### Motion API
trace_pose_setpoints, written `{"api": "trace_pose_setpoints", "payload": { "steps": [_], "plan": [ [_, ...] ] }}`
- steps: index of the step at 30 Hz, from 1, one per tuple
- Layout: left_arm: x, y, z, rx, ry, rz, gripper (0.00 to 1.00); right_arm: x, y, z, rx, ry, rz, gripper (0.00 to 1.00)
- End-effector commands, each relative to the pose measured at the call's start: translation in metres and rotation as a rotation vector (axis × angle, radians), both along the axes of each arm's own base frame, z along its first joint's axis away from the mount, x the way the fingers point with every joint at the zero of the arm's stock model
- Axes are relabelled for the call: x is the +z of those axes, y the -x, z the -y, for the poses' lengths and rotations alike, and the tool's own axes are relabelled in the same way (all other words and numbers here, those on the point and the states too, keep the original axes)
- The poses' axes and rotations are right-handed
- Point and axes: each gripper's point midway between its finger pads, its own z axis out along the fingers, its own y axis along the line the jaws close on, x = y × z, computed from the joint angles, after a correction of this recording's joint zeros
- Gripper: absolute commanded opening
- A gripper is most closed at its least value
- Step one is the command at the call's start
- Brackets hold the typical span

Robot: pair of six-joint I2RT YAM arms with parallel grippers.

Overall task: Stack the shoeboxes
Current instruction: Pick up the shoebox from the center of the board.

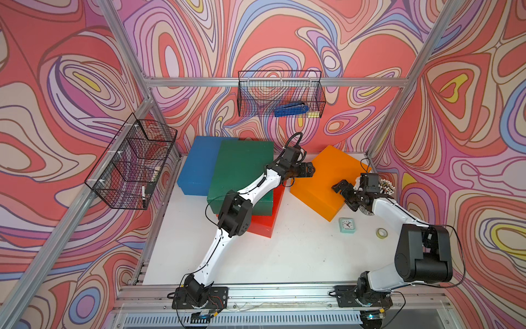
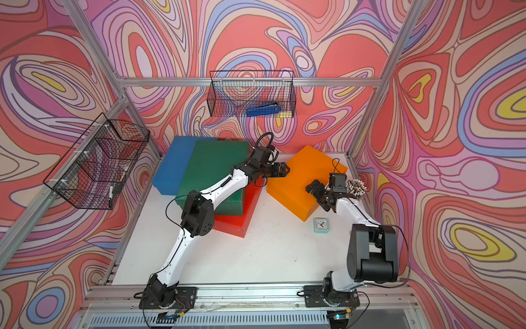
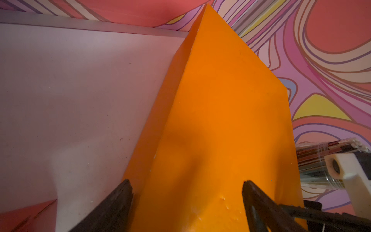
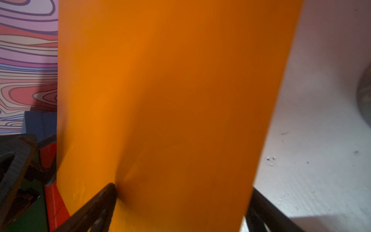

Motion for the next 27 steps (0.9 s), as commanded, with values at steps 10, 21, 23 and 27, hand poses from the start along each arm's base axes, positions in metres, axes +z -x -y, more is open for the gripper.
{"api": "trace_pose_setpoints", "payload": {
  "steps": [10, 21, 23, 27],
  "plan": [
    [-0.014, 0.050, -0.007, -0.028, -0.065, -0.137, 0.88, 0.008, 0.003, -0.005, 0.090, 0.062, -0.001, 0.98],
    [-0.040, 0.037, 0.000, -0.025, -0.112, -0.163, 0.97, -0.018, -0.003, -0.005, 0.112, 0.030, -0.028, 0.98],
    [-0.042, 0.036, 0.005, -0.038, -0.099, -0.168, 0.97, -0.026, -0.003, -0.006, 0.115, 0.030, -0.047, 0.98],
    [-0.047, 0.035, 0.009, -0.038, -0.089, -0.186, 0.97, -0.039, -0.005, -0.010, 0.126, -0.004, -0.054, 0.98]
  ]
}}
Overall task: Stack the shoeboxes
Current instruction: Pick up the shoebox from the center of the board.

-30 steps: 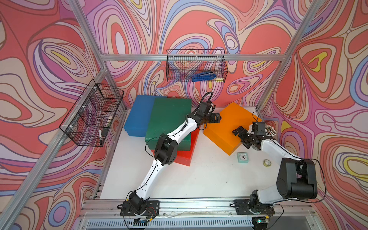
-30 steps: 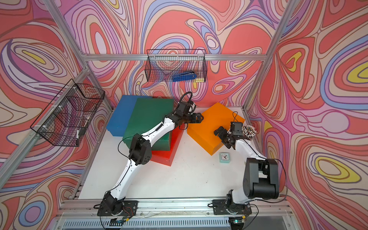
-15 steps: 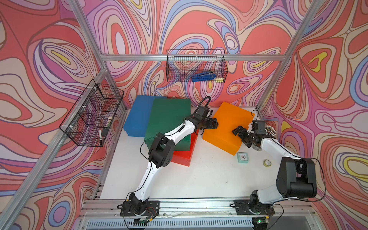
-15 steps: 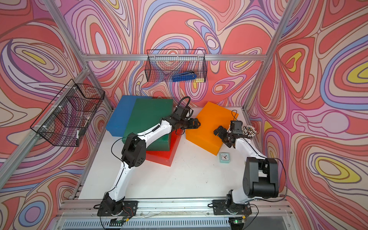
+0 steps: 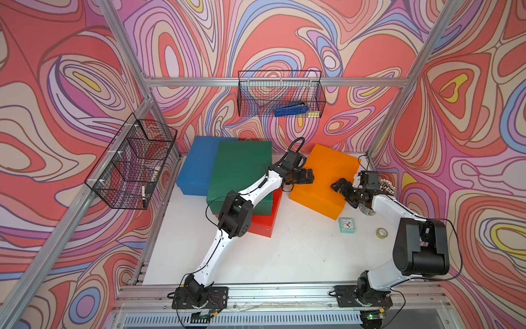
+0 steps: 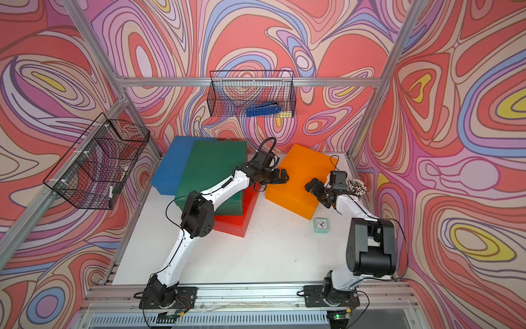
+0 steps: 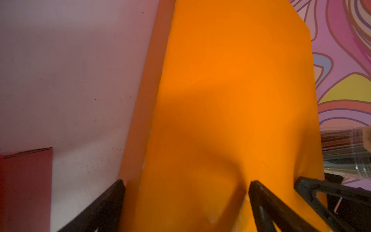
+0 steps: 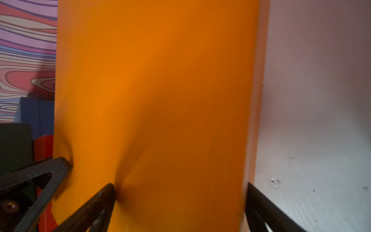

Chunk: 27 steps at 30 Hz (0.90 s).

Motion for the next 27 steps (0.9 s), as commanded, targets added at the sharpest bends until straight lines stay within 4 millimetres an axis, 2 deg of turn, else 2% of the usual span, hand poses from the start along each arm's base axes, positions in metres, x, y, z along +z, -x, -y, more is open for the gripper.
{"api": "trace_pose_setpoints", "payload": {
  "steps": [1, 6, 10, 13, 19, 27],
  "plan": [
    [-0.020, 0.017, 0.015, -0.051, 0.012, -0.079, 0.97, -0.037, 0.010, -0.012, 0.038, -0.036, -0.085, 0.98],
    [-0.026, 0.019, 0.020, -0.059, 0.030, -0.101, 0.96, -0.046, 0.009, -0.016, 0.049, -0.060, -0.089, 0.97],
    [-0.022, 0.025, 0.029, -0.087, 0.068, -0.112, 0.88, -0.038, 0.005, -0.028, 0.095, -0.119, -0.030, 0.94],
    [-0.011, 0.029, 0.038, -0.106, 0.116, -0.122, 0.84, -0.024, 0.001, -0.033, 0.124, -0.135, 0.019, 0.92],
    [0.022, 0.033, 0.046, -0.115, 0.190, -0.121, 0.84, 0.006, -0.001, -0.037, 0.159, -0.133, 0.086, 0.88],
    [0.064, 0.036, 0.054, -0.130, 0.251, -0.067, 0.83, 0.060, 0.007, -0.071, 0.268, -0.145, 0.181, 0.82]
  ]
}}
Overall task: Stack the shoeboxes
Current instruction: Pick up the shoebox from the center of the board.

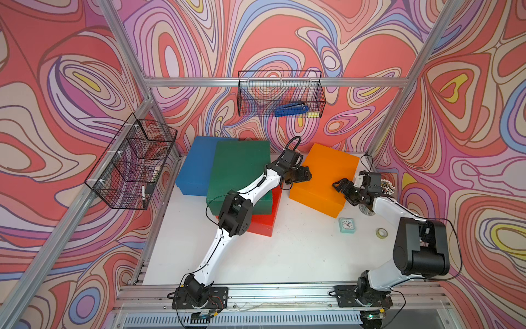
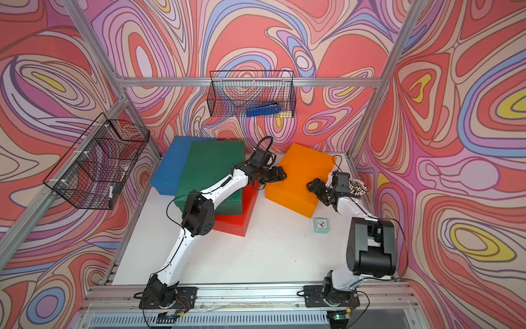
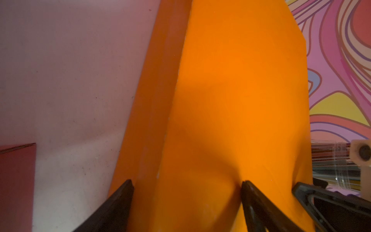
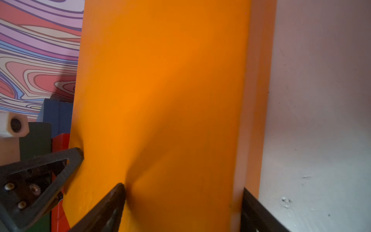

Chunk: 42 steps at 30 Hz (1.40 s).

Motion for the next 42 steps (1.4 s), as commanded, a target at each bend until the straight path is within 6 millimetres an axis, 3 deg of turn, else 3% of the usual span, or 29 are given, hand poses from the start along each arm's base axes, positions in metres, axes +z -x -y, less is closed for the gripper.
{"api": "trace_pose_setpoints", "payload": {
  "steps": [1, 9, 23, 36, 42],
  "plan": [
    [0.063, 0.044, 0.056, -0.164, 0.185, 0.016, 0.83, 0.053, 0.010, -0.069, 0.247, -0.102, 0.115, 0.82],
    [0.118, 0.059, 0.056, -0.180, 0.223, 0.093, 0.82, 0.094, 0.022, -0.073, 0.254, -0.090, 0.193, 0.80],
    [0.191, 0.107, 0.056, -0.225, 0.240, 0.211, 0.81, 0.138, 0.039, -0.077, 0.282, -0.095, 0.280, 0.75],
    [0.226, 0.152, 0.043, -0.228, 0.219, 0.283, 0.81, 0.199, 0.086, -0.090, 0.298, -0.099, 0.351, 0.70],
    [0.233, 0.175, 0.041, -0.238, 0.205, 0.301, 0.81, 0.212, 0.112, -0.094, 0.299, -0.129, 0.370, 0.67]
  ]
}}
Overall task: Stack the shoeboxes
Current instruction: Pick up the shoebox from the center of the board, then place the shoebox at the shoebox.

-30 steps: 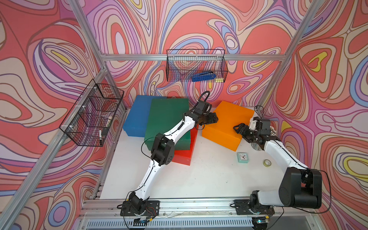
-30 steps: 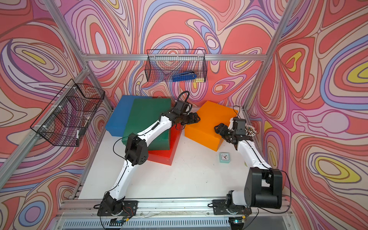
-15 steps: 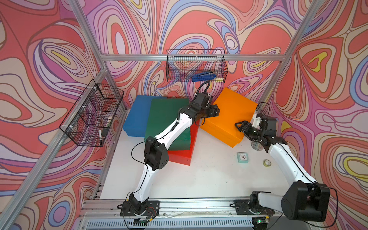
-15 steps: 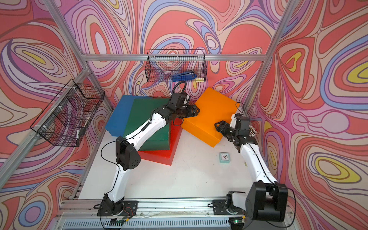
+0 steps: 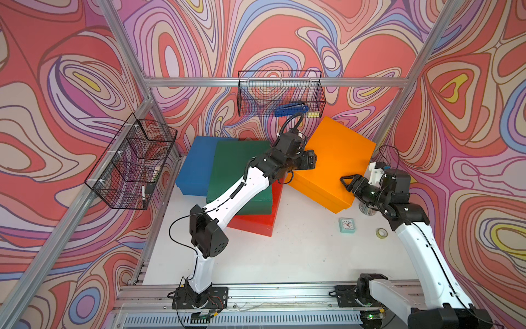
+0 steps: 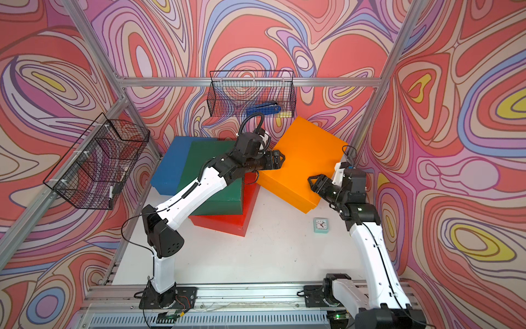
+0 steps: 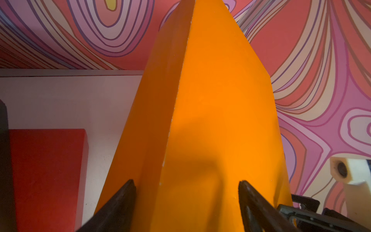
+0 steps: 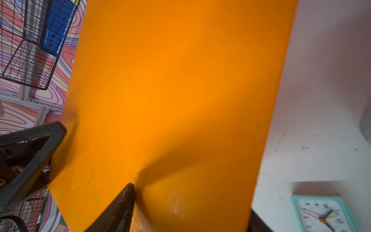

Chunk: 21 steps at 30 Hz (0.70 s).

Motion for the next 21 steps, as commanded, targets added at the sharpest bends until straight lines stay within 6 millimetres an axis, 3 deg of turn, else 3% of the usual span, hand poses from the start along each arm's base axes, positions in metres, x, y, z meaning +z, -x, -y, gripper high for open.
{"api": "trace_pose_setpoints", "payload": {
  "steps": [1, 11, 21],
  "plan": [
    [0.025, 0.094, 0.071, -0.314, 0.132, -0.034, 0.81, 0.044, 0.023, -0.056, 0.260, -0.099, 0.133, 0.66],
    [0.035, 0.136, 0.058, -0.295, 0.097, 0.007, 0.81, 0.065, 0.066, -0.063, 0.285, -0.149, 0.162, 0.63],
    [0.059, 0.162, 0.033, -0.249, 0.105, 0.072, 0.81, 0.097, 0.089, -0.071, 0.346, -0.184, 0.201, 0.60]
  ]
}}
